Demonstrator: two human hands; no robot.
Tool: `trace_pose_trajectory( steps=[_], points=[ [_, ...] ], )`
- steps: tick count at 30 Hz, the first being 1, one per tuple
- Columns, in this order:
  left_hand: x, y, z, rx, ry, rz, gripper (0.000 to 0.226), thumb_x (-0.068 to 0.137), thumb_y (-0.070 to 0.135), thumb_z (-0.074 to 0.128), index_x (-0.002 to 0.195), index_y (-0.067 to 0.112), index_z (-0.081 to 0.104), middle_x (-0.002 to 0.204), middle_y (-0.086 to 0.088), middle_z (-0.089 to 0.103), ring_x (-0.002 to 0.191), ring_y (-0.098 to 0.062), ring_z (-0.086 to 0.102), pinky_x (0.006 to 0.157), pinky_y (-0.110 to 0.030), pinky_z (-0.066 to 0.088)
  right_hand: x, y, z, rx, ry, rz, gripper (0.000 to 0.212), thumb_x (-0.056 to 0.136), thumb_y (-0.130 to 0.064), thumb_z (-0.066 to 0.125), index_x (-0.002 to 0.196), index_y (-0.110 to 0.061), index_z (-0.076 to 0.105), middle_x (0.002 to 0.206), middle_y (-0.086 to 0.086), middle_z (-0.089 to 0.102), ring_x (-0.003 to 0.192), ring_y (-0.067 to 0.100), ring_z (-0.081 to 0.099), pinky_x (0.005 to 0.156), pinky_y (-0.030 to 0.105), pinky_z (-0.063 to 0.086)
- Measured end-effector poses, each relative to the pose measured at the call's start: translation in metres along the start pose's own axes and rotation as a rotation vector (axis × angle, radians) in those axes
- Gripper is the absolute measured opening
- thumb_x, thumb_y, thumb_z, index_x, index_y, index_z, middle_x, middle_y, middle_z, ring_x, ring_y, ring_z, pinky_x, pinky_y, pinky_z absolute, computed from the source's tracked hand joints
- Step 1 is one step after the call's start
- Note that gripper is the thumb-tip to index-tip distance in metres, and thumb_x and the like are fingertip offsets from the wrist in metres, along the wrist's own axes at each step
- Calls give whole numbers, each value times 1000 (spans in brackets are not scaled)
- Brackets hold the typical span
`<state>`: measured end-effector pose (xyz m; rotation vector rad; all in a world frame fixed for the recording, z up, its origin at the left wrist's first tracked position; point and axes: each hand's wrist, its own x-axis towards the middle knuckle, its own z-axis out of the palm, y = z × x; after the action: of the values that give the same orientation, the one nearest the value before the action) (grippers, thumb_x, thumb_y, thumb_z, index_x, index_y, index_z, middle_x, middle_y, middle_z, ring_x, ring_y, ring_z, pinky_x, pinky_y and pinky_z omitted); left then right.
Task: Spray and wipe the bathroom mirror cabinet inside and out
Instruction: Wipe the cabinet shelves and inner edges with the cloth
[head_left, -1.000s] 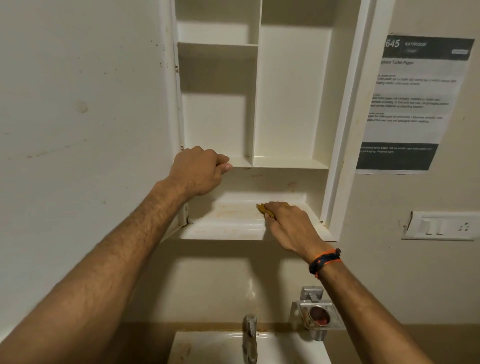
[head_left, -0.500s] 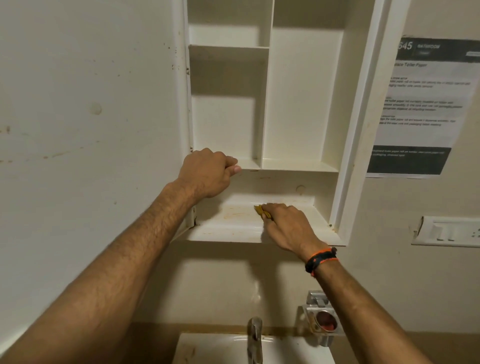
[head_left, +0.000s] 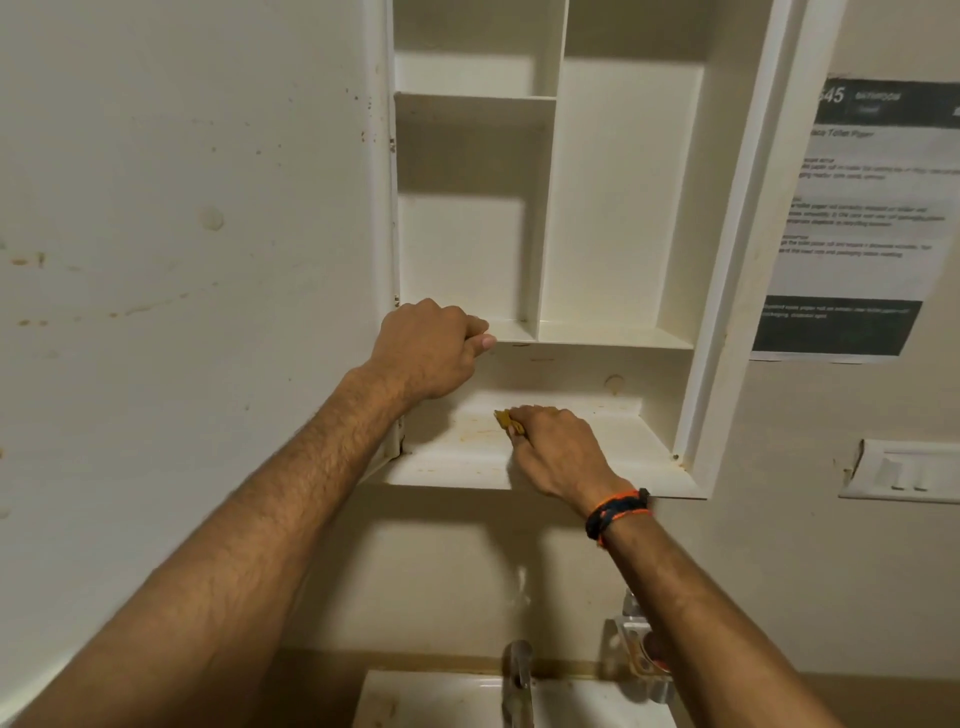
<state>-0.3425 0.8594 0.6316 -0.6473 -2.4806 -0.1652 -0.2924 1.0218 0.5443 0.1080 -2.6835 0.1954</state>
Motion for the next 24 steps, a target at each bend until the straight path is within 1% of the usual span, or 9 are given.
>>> trace_pose_trajectory(
  steps=[3, 6, 9, 11, 13, 14, 17, 21, 24],
  points=[
    [0, 1, 1, 7, 10, 2, 43, 101, 51, 33, 119, 27, 65, 111, 0, 71, 103, -23, 63, 90, -38, 46, -24, -3, 6, 92, 91, -59, 32, 100, -25, 40, 124, -15, 58, 118, 3, 64, 105, 24, 56, 83, 33, 44],
    [0, 1, 3, 5, 19, 3, 43, 101, 51, 33, 119, 27, 65, 111, 0, 71, 103, -23, 63, 89, -37, 45, -33, -5, 6, 131, 128, -79, 33, 100, -27, 40, 127, -17, 57, 118, 1, 64, 105, 22, 56, 82, 31, 43],
    [0, 1, 1, 2, 19, 1, 43, 101, 51, 34, 118, 27, 65, 111, 0, 71, 103, -23, 63, 88, -37, 45, -12, -6, 1, 108, 56, -69, 28, 97, -21, 42, 115, -14, 63, 108, 7, 69, 96, 30, 60, 77, 35, 45],
    [0, 1, 1, -9, 9, 0, 43, 101, 50, 34, 117, 28, 66, 110, 0, 71, 103, -23, 62, 86, -35, 44, 5, -9, 0, 121, -20, -30, 22, 95, -16, 42, 101, -11, 63, 97, 14, 69, 90, 36, 58, 70, 35, 40],
    [-1, 1, 0, -11, 4, -2, 42, 101, 50, 34, 118, 28, 66, 111, 1, 71, 104, -23, 61, 86, -35, 43, 16, -12, 1, 115, -60, 2, 20, 96, -17, 41, 90, -10, 59, 93, 18, 67, 86, 37, 56, 67, 33, 34],
    [0, 1, 0, -10, 3, 0, 42, 101, 50, 34, 118, 29, 65, 111, 0, 70, 104, -23, 61, 87, -36, 43, 17, -14, 2, 100, -57, 0, 20, 96, -17, 41, 90, -10, 59, 95, 18, 67, 87, 36, 55, 67, 33, 33],
    [0, 0, 0, -18, -6, 1, 43, 101, 51, 34, 119, 28, 65, 111, -1, 70, 103, -23, 62, 88, -36, 44, 4, -17, 6, 59, 14, -44, 24, 95, -16, 43, 106, -10, 62, 104, 11, 67, 95, 32, 57, 71, 33, 37],
    [1, 0, 1, -22, 2, 8, 42, 101, 51, 35, 118, 28, 66, 110, -1, 71, 101, -22, 62, 84, -34, 43, -18, -21, 11, 82, 119, -126, 26, 97, -23, 41, 113, -14, 60, 106, 4, 65, 95, 27, 57, 68, 29, 31],
    [3, 0, 1, -20, 0, 12, 43, 100, 51, 35, 118, 28, 66, 110, -1, 71, 101, -23, 62, 81, -33, 42, -6, -20, 5, 103, 52, -112, 29, 97, -19, 42, 115, -12, 63, 109, 9, 68, 97, 32, 60, 75, 33, 43]
  ],
)
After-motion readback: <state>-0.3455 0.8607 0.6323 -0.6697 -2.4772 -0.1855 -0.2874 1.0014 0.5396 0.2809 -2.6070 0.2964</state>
